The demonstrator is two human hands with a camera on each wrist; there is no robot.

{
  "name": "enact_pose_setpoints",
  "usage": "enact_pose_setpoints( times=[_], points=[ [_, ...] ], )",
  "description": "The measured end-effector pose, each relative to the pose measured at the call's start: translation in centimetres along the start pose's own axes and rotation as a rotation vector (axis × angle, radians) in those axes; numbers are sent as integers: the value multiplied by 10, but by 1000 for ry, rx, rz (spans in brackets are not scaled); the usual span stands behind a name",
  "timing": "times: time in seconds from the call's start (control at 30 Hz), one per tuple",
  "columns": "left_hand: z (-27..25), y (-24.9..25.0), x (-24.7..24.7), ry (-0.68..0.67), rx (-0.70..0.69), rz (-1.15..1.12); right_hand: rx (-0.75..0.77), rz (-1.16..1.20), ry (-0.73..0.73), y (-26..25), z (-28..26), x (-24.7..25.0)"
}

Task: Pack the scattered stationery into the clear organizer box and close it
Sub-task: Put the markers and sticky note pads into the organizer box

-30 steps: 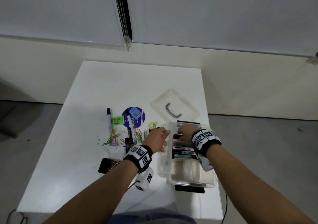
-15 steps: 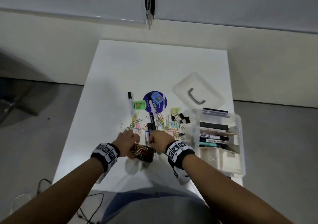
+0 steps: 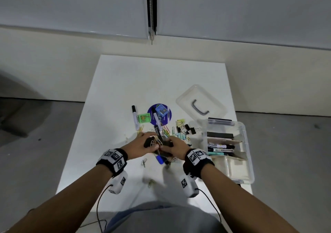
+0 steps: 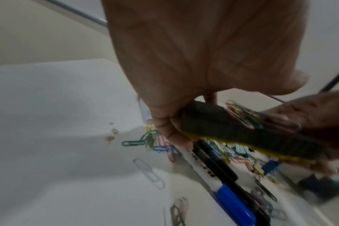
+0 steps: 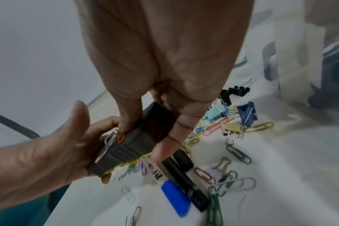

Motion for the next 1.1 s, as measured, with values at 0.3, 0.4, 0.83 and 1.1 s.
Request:
enact_pose_setpoints(
  times=[0.3,0.4,0.83,1.1],
  points=[
    [18,20,-18,275,47,-54,-84,-51,89,-6,-14,13],
    [18,16,-20,302,141,-15,-125,14,31,-3,-16,12],
    [5,59,-31,291,-116,-178,-43,-409,26,-19,-52,80],
    [42,165,-36,431,-280,-332,73,-561,340,-15,-112,168]
  ],
)
Point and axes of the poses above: each hand's wrist, its own z-axis towards the middle knuckle, its own x-axis out of the back of the hand, y = z × x, the point moved 2 cm from there along z, towards the middle knuckle, and after that the axes turned 3 degrees about -z, right-handed, at the moved point
